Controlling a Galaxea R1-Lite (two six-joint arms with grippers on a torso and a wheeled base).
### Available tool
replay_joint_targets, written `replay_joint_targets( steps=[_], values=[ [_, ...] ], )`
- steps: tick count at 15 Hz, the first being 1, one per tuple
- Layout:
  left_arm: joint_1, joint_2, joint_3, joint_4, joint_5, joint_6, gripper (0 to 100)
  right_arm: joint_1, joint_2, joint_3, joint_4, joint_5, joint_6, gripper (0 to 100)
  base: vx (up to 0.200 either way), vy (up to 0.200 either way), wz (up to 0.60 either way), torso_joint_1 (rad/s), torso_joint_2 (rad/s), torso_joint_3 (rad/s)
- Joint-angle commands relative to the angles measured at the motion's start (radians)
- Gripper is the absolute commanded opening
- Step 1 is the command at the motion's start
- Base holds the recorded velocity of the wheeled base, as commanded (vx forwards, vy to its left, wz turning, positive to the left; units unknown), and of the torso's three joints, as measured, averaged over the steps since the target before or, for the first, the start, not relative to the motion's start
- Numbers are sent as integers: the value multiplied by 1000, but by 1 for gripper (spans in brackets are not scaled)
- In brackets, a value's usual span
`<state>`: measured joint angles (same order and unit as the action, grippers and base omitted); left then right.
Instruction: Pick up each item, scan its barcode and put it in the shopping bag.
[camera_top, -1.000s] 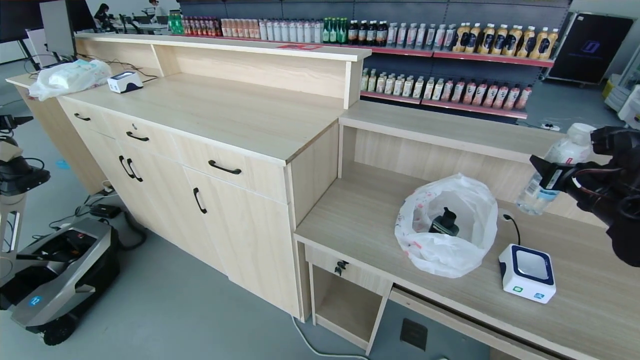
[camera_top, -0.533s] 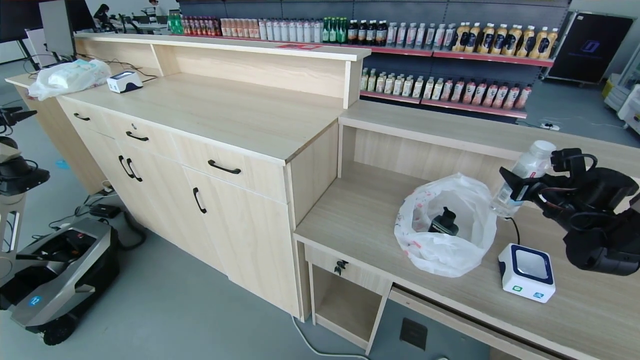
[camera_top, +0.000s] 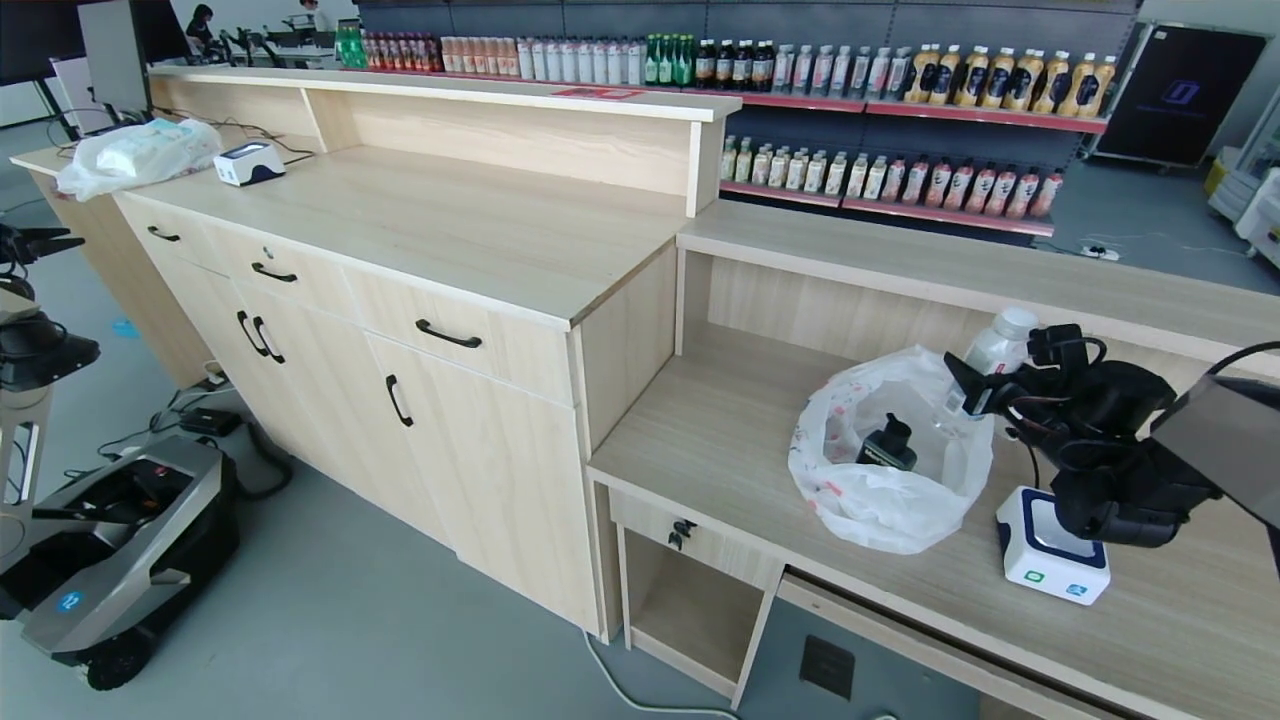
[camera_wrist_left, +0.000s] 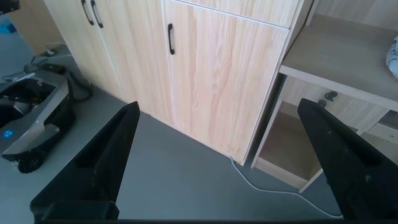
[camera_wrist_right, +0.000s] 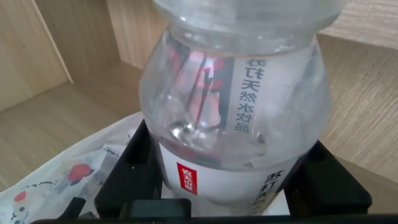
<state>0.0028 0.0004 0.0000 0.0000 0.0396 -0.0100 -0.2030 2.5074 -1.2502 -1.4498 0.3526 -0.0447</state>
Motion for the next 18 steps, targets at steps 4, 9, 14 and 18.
replay_joint_targets(
  steps=[4,9,14,18],
  values=[
    [0,0,0,0,0,-1,100,10,113,-103,-4,63,0,0,0,0,0,0,0,0],
    [0,0,0,0,0,-1,100,8,175,-155,2,94,-9,0,0,0,0,0,0,0],
    [0,0,0,0,0,-1,100,-6,214,-163,0,97,-11,0,0,0,0,0,0,0],
    [0,0,0,0,0,-1,100,-6,228,-160,-3,97,-12,0,0,0,0,0,0,0]
  ],
)
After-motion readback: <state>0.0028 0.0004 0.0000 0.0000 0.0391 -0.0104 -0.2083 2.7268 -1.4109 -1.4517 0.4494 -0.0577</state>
